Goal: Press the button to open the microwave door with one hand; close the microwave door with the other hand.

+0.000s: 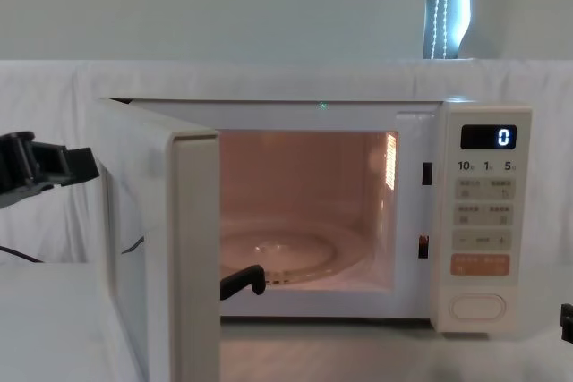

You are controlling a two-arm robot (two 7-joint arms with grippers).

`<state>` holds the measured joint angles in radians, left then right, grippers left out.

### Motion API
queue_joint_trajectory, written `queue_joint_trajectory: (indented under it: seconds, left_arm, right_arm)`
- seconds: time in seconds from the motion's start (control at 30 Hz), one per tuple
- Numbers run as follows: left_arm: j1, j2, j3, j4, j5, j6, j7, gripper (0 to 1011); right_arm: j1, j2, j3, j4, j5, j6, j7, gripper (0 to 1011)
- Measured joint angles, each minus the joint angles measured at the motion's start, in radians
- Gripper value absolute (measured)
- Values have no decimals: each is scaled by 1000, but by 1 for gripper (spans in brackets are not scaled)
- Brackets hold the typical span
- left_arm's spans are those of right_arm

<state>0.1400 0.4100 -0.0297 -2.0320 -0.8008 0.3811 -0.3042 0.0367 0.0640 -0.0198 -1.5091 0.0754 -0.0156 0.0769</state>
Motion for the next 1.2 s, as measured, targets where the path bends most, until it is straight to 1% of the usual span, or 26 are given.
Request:
queue_joint_trajectory:
  seconds: [0.07, 0.17, 0.2, 0.3, 0.4, 0.43, 0.53, 0.6, 0.7, 0.73, 0.77, 0.93, 1.2]
  left_arm:
    - [-21, -4, 18, 24, 3, -16, 14, 0]
    - [-39, -8, 34, 44, 8, -29, 23, 0]
    - [-51, -12, 44, 54, 15, -44, 31, 0]
    - [-69, -18, 60, 68, 24, -62, 41, 0]
    - [-105, -24, 87, 91, 30, -82, 47, 0]
    - [-105, -24, 87, 91, 30, -82, 47, 0]
    - [-147, -29, 118, 119, 32, -90, 53, 0]
    - [-160, -31, 130, 127, 33, -90, 58, 0]
    - [-197, -35, 162, 149, 36, -90, 68, 0]
    - [-197, -35, 162, 149, 36, -90, 68, 0]
    - [-213, -36, 176, 158, 36, -89, 71, 0]
    - [-254, -42, 213, 185, 40, -89, 82, 0]
    - [-351, -64, 286, 261, 64, -92, 114, 0]
  right_arm:
    - [0, 0, 0, 0, 0, 0, 0, 1002]
    - [0, 0, 0, 0, 0, 0, 0, 1002]
    - [0, 0, 0, 0, 0, 0, 0, 1002]
    - [0, 0, 0, 0, 0, 0, 0, 1002]
    - [0, 0, 0, 0, 0, 0, 0, 1002]
    - [0, 0, 0, 0, 0, 0, 0, 1002]
    - [0, 0, 0, 0, 0, 0, 0, 1002]
    - [0, 0, 0, 0, 0, 0, 0, 1002]
    - [0, 0, 0, 0, 0, 0, 0, 1002]
    - [0, 0, 0, 0, 0, 0, 0, 1002]
    - [0, 0, 0, 0, 0, 0, 0, 1002]
    - [0, 0, 0, 0, 0, 0, 0, 1002]
    - [0, 0, 0, 0, 0, 0, 0, 1002]
